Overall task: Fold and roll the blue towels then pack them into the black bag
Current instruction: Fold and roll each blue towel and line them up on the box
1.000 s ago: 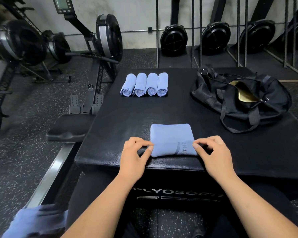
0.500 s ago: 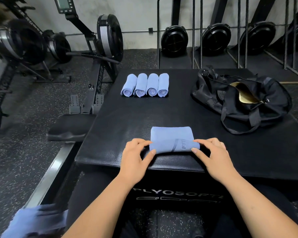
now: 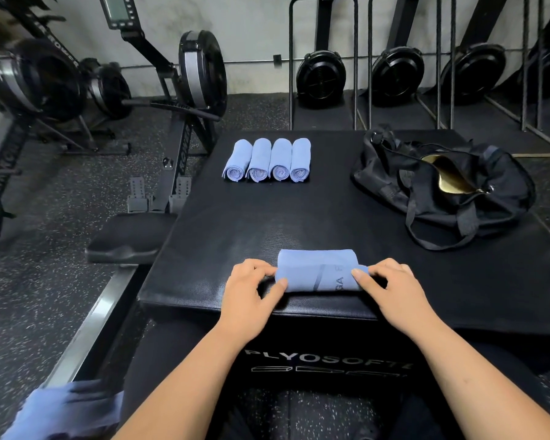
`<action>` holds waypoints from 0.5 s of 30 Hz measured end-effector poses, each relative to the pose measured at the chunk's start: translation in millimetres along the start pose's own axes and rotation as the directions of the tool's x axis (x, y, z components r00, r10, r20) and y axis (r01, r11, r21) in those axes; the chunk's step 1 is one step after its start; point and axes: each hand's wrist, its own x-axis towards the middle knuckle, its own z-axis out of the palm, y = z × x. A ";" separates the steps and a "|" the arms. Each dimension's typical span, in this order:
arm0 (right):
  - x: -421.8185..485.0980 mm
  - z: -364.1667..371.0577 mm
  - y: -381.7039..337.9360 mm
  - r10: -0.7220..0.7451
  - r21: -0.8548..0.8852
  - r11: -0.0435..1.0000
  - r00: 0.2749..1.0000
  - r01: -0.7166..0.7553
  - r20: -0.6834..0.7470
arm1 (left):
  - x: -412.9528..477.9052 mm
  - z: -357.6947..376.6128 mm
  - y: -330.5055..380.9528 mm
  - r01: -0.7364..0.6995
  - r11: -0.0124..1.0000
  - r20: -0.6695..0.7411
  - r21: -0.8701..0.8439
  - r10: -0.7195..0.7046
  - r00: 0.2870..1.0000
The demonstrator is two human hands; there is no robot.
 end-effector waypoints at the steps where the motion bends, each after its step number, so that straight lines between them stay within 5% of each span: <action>1: 1.5 0.6 -2.5 0.012 -0.002 1.000 1.000 -0.012 -0.008 | 1.9 0.5 1.7 0.023 1.000 -0.002 0.006 -0.023 1.000; 7: 15.6 2.2 -14.6 0.063 0.017 0.998 0.980 -0.061 -0.189 | 15.4 8.1 18.4 0.176 0.984 -0.072 0.002 -0.176 0.982; 15: 14.3 8.1 -19.6 -0.410 -0.413 0.859 0.890 0.302 -0.200 | 23.2 2.2 23.0 -0.191 0.952 -0.104 0.238 0.220 0.970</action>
